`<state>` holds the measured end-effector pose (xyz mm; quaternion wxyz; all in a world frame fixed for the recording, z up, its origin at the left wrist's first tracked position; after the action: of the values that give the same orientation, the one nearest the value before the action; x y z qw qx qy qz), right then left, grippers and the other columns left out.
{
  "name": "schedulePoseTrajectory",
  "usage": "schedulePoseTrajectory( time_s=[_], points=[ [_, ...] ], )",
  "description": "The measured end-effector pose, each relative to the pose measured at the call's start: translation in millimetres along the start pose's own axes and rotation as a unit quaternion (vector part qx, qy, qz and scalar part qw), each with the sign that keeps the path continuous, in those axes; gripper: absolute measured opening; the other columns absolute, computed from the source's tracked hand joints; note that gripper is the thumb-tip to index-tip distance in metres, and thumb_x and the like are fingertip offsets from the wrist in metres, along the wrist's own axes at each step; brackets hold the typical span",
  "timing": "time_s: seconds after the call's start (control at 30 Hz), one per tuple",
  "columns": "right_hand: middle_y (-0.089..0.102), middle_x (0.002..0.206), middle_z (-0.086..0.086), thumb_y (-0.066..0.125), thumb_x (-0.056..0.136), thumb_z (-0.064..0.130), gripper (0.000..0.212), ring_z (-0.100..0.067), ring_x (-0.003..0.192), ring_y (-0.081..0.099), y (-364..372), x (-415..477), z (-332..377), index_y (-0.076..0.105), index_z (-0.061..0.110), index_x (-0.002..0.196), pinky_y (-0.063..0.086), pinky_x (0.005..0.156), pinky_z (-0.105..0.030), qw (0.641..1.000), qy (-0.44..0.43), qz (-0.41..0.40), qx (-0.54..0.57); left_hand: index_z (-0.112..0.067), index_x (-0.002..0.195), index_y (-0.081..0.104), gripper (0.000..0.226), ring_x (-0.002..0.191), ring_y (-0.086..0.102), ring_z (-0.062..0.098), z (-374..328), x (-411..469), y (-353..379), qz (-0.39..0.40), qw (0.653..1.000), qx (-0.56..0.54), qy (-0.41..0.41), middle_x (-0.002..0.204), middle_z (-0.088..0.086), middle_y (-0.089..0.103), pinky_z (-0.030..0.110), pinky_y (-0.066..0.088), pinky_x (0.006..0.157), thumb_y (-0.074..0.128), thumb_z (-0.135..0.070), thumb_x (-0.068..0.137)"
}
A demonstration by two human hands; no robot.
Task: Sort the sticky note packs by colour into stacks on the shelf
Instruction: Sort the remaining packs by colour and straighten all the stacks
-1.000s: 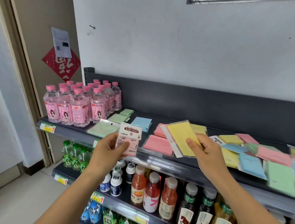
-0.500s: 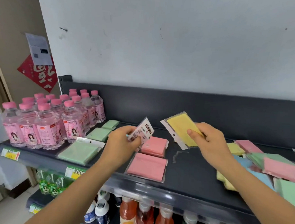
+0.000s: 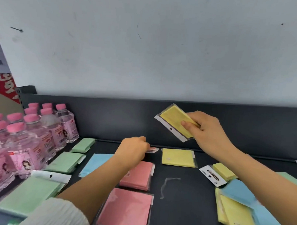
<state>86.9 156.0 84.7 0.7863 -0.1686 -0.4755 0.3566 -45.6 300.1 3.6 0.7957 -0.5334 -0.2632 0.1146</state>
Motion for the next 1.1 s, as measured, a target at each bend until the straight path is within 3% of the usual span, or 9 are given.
schedulePoseTrajectory(
  time_s=[0.17,0.33,0.53,0.63,0.7,0.8,0.87,0.93,1.1],
  points=[
    [0.055,0.080,0.011,0.050,0.094,0.027,0.016,-0.004,0.074,0.051,5,11,-10,0.064,0.022,0.099,0.034,0.062,-0.016,1.000,0.002,0.021,-0.013,-0.013,0.094,0.062,0.013,0.094,0.053,0.025,5,17,23,0.065,0.998,-0.009,-0.006,0.101,0.005,0.053,0.031,0.035,0.062,0.049,-0.016,0.090],
    [0.057,0.082,0.006,0.050,0.094,0.026,0.017,-0.008,0.075,0.053,9,9,-10,0.064,0.018,0.098,0.039,0.064,-0.021,0.999,0.012,0.036,-0.016,-0.011,0.095,0.070,0.046,0.090,0.055,0.024,5,24,36,0.158,0.972,-0.172,-0.010,0.096,0.004,0.050,0.036,0.047,0.080,0.049,-0.052,0.090],
    [0.058,0.088,0.007,0.050,0.094,0.023,0.021,-0.007,0.081,0.054,19,-1,7,0.065,0.024,0.109,0.041,0.069,-0.022,0.998,-0.014,0.047,-0.029,-0.019,0.133,0.050,0.041,0.114,0.052,0.023,24,11,33,0.117,0.971,-0.208,0.022,0.126,0.003,0.052,0.037,0.042,0.098,0.037,-0.037,0.099],
    [0.060,0.097,0.006,0.054,0.092,0.015,0.027,-0.015,0.084,0.057,29,-12,31,0.064,0.025,0.115,0.047,0.068,-0.029,0.982,-0.102,0.049,-0.149,-0.010,0.114,0.063,0.032,0.103,0.059,0.023,47,-2,17,0.025,0.970,-0.242,0.003,0.113,0.006,0.064,0.033,0.045,0.091,0.041,-0.027,0.098],
    [0.064,0.094,0.000,0.068,0.079,0.002,0.036,-0.022,0.077,0.060,40,-20,51,0.067,0.020,0.110,0.047,0.058,-0.029,0.948,-0.183,0.039,-0.259,-0.007,0.098,0.068,0.031,0.087,0.065,0.018,69,-15,7,-0.008,0.920,-0.385,-0.069,0.096,0.004,0.071,0.029,0.049,0.081,0.044,-0.026,0.098],
    [0.066,0.088,-0.004,0.079,0.056,-0.006,0.052,-0.025,0.068,0.060,60,-31,70,0.070,0.016,0.102,0.044,0.053,-0.028,0.899,-0.241,0.022,-0.366,-0.019,0.088,0.069,0.029,0.070,0.067,0.006,88,-38,-3,0.018,0.779,-0.612,-0.133,0.081,-0.002,0.074,0.019,0.052,0.066,0.046,-0.035,0.096],
    [0.063,0.083,-0.005,0.077,0.049,-0.010,0.056,-0.025,0.067,0.057,71,-40,76,0.071,0.015,0.099,0.039,0.053,-0.029,0.888,-0.245,0.011,-0.390,-0.022,0.086,0.071,0.024,0.067,0.066,0.004,98,-53,-11,0.015,0.793,-0.601,-0.104,0.077,-0.006,0.073,0.017,0.052,0.065,0.051,-0.033,0.094],
    [0.061,0.078,-0.005,0.076,0.047,-0.012,0.055,-0.026,0.063,0.055,75,-51,74,0.072,0.014,0.095,0.038,0.053,-0.030,0.889,-0.219,0.006,-0.402,-0.021,0.082,0.071,0.020,0.066,0.064,0.008,106,-68,-19,-0.008,0.848,-0.526,-0.064,0.075,-0.007,0.072,0.023,0.054,0.068,0.055,-0.027,0.091],
    [0.066,0.071,-0.005,0.083,0.039,-0.014,0.051,-0.028,0.054,0.060,78,-87,66,0.076,0.013,0.082,0.046,0.048,-0.027,0.907,-0.080,0.004,-0.414,-0.022,0.083,0.069,0.017,0.076,0.059,0.010,87,-99,-15,-0.037,0.916,-0.396,0.057,0.083,-0.008,0.068,0.027,0.045,0.070,0.054,-0.026,0.089]
  ],
)
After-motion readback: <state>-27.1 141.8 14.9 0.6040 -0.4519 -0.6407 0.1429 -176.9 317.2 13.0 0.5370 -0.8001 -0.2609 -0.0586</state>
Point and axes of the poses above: each hand's wrist, its own x-axis towards the middle knuckle, its own y-axis out of the palm, z = x × y, the point moved 5 cm from there along x, towards the middle knuckle
